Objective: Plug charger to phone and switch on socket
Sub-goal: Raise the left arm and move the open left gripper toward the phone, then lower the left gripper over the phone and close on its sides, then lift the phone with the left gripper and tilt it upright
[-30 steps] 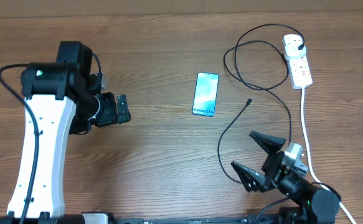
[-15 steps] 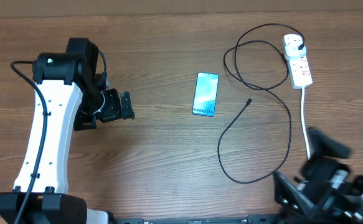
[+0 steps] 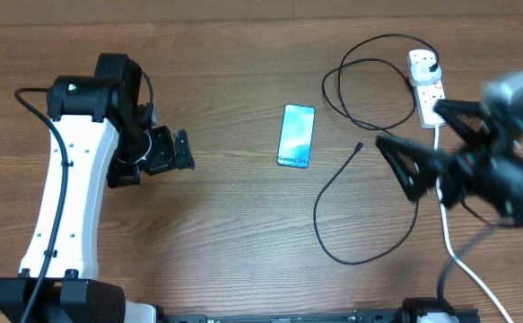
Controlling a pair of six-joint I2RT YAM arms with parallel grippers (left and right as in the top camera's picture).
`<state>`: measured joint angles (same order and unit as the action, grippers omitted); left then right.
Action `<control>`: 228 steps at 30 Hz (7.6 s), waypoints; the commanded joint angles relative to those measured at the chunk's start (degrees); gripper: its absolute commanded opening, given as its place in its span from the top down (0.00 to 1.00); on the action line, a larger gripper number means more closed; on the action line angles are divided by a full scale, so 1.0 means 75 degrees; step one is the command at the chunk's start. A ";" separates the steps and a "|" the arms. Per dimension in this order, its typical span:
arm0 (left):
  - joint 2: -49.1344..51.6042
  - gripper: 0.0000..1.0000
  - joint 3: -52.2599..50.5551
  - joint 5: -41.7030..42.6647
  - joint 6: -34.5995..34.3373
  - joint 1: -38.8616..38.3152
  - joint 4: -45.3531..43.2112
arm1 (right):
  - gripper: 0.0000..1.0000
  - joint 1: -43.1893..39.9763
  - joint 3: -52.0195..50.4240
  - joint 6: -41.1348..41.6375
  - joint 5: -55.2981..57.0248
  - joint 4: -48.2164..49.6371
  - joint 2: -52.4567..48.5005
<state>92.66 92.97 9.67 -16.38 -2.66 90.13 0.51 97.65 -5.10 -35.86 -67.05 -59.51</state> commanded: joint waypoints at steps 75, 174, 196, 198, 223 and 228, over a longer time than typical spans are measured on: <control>0.4561 0.00 0.0755 -0.3416 -0.3652 -0.4948 -0.6854 | 0.00 -0.2707 0.1440 0.2710 0.3637 -0.1696 -0.5071; 0.5187 0.14 0.0769 -0.1542 -0.0440 -0.4479 -0.5898 | 0.00 -0.2707 0.1440 0.2710 0.3637 -0.1696 -0.5071; 0.5187 0.18 0.0769 -0.1536 0.0160 -0.4441 -0.4188 | 0.00 -0.2707 0.1437 0.2710 0.3637 -0.1699 -0.5071; 0.5187 0.18 0.0769 -0.1536 0.0160 -0.4441 -0.3835 | 0.00 -0.2707 0.1440 0.2710 0.3637 -0.1699 -0.5071; 0.5187 0.00 0.0769 -0.1093 0.1743 -0.4436 -0.5173 | 0.00 -0.2707 0.1440 0.2710 0.3637 -0.1696 -0.5071; 0.5190 0.00 0.0769 -0.1154 0.1731 -0.4436 -0.5284 | 0.00 -0.2707 0.1437 0.2710 0.3637 -0.1696 -0.5071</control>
<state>129.97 100.16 0.60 -5.10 -35.64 50.87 -19.84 107.02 14.96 -8.95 -80.09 -97.36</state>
